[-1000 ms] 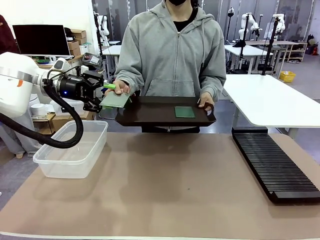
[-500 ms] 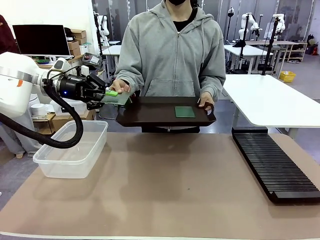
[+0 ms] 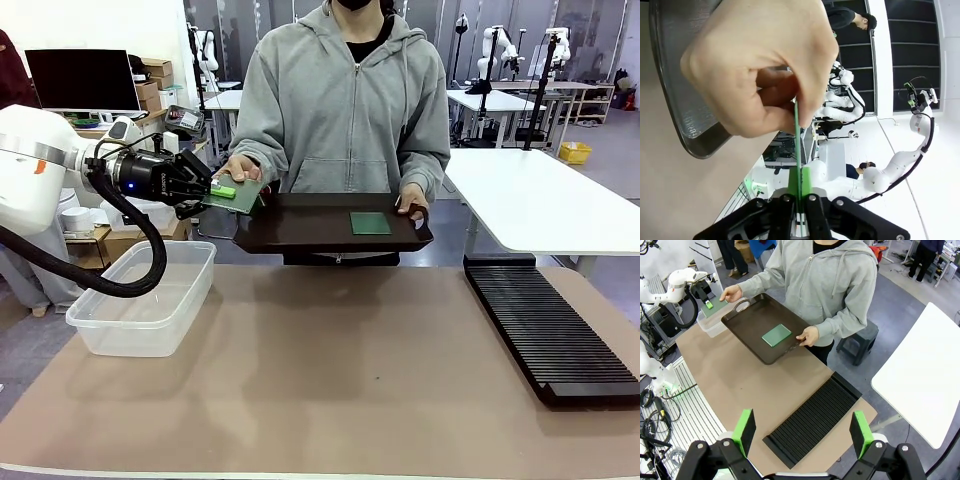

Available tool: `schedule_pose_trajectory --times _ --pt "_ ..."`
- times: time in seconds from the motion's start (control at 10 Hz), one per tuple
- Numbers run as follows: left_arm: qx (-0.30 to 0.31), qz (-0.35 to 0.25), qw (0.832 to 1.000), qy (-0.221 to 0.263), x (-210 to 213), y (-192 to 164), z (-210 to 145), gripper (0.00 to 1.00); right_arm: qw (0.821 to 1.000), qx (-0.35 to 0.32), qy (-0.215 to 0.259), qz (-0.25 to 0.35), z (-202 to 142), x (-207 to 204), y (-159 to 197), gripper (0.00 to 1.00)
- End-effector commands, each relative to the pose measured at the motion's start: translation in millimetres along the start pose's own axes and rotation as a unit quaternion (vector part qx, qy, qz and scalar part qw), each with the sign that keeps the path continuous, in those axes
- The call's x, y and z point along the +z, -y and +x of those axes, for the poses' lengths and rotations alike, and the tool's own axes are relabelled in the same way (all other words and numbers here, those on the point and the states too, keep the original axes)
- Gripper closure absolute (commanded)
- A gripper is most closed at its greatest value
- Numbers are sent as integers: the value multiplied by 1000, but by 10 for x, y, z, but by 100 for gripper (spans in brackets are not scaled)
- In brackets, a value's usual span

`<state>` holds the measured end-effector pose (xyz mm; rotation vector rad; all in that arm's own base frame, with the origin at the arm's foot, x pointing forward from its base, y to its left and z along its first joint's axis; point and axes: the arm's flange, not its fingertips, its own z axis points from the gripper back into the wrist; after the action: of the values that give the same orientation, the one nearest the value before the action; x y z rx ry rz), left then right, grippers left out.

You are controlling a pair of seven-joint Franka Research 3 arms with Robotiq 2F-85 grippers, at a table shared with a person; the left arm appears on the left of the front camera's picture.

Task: Sort PCBs into racks and boxes based on the side picked up.
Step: Pick up the Blank PCB handed by the Human, then if the short side of the Blank PCB is picked up, insert it into the PCB Rack ; if the long side is picked up, place it in the Organizing box.

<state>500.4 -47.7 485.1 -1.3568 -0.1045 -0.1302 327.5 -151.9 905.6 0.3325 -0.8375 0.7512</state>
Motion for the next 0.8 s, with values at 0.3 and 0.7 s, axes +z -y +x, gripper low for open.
schedule_pose_trajectory --times 0.3,0.7 --pt "1 -1 1000 -1 7 -5 6 100 1000 2 3 9 -11 -10 -28 0" --pt "1 -1 1000 -1 7 -5 6 100 1000 2 3 9 -11 -10 -28 0"
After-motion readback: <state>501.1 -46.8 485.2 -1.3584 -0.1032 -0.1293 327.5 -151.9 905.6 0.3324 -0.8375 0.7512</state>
